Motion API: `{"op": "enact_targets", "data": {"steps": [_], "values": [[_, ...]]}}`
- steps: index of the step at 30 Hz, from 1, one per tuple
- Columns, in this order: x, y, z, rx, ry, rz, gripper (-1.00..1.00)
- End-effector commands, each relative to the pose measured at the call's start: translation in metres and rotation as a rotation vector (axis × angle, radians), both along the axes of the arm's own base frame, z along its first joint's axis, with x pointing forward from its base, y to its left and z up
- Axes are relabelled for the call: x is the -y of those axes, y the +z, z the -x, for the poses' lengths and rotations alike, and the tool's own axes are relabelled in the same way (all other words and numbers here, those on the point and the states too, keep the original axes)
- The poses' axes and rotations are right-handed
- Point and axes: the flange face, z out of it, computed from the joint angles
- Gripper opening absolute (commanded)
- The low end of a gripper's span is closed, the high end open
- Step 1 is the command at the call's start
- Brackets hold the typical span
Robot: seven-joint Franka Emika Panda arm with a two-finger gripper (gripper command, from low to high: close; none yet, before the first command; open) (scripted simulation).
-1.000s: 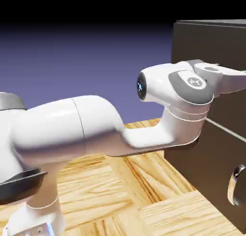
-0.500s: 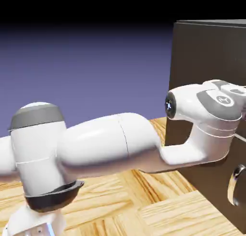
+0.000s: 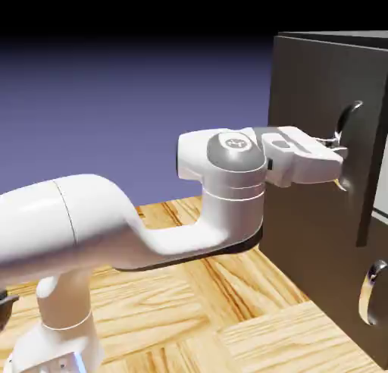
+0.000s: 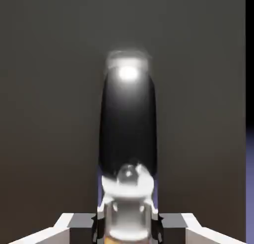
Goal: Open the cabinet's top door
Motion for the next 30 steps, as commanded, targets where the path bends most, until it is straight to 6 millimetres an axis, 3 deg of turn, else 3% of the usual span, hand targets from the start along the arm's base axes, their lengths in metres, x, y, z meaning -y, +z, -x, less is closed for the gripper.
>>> {"op": "enact_targets", "data": {"steps": [1,9,14,30], "values": [[-0.006,0.000,0.009,0.000,-0.022,0.002,-1.00],[-0.063,0.000,0.076,0.000,-0.198,0.002,-1.00],[-0.099,0.000,0.109,0.000,-0.293,0.002,-1.00],[-0.191,0.000,0.169,0.000,-0.511,0.002,-1.00]]}}
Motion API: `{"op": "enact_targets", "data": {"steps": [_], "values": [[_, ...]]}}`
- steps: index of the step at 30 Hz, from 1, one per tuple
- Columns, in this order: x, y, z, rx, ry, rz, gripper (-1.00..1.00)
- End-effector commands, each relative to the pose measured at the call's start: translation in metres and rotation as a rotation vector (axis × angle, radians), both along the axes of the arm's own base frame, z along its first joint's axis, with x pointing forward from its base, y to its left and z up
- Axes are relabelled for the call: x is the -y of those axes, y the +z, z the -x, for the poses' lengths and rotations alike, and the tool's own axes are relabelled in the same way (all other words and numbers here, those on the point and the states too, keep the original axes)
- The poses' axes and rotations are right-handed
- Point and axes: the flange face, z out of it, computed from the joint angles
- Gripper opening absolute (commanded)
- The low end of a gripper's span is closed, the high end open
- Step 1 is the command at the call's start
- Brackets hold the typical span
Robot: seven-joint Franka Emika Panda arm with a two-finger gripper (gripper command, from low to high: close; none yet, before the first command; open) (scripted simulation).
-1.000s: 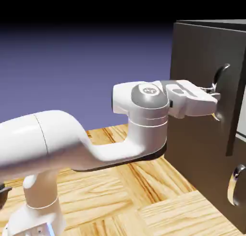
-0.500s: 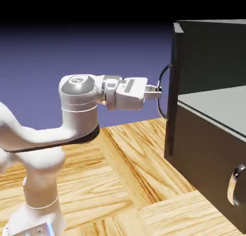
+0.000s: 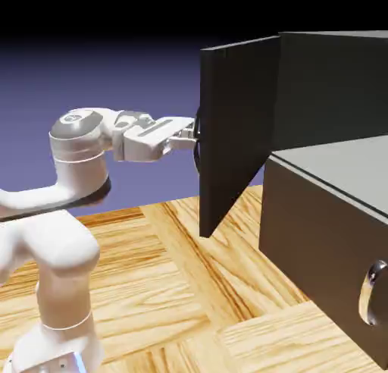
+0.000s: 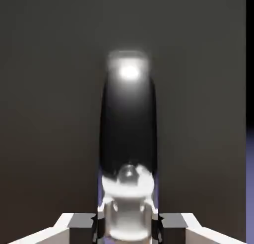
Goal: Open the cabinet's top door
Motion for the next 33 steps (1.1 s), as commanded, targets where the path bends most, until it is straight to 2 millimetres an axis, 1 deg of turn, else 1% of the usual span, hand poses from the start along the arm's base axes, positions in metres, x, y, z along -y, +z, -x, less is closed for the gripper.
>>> {"op": "enact_targets", "data": {"steps": [1,9,16,20,25,33], "values": [[-0.005,0.000,0.003,0.000,-0.013,0.000,-1.00],[-0.051,0.000,0.023,0.000,-0.112,0.000,-1.00],[-0.104,0.000,0.039,0.000,-0.221,0.000,-1.00],[-0.142,0.000,0.047,0.000,-0.298,0.000,-1.00],[-0.197,0.000,0.054,0.000,-0.409,0.000,-1.00],[-0.280,0.000,0.052,0.000,-0.574,0.000,-1.00]]}}
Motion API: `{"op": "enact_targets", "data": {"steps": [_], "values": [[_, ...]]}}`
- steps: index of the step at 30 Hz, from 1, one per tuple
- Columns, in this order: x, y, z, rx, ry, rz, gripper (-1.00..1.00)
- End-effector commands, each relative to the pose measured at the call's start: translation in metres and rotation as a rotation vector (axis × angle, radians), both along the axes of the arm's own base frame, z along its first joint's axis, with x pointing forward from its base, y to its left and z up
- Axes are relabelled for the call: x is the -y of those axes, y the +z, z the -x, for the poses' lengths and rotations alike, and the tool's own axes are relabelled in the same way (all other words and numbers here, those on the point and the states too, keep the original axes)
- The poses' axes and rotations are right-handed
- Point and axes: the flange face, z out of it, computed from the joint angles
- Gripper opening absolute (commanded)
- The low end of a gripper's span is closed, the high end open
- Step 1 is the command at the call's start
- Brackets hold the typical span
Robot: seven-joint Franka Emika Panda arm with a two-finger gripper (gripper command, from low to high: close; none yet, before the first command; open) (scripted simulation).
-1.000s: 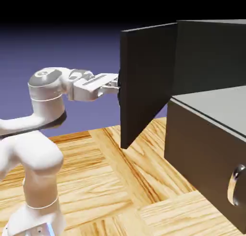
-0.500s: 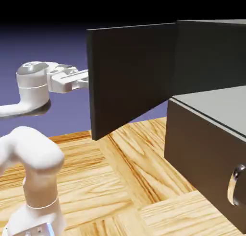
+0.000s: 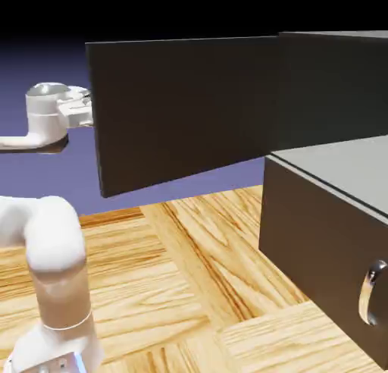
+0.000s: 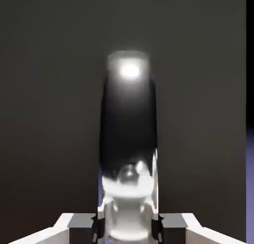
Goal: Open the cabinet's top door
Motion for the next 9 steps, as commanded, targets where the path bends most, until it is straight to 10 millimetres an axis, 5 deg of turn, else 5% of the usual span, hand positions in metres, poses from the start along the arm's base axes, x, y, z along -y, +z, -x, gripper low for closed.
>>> {"op": "enact_targets", "data": {"steps": [1,9], "values": [[-0.010,0.000,-0.001,0.000,-0.020,0.000,-1.00],[-0.076,0.000,-0.014,0.000,-0.155,0.000,-1.00]]}}
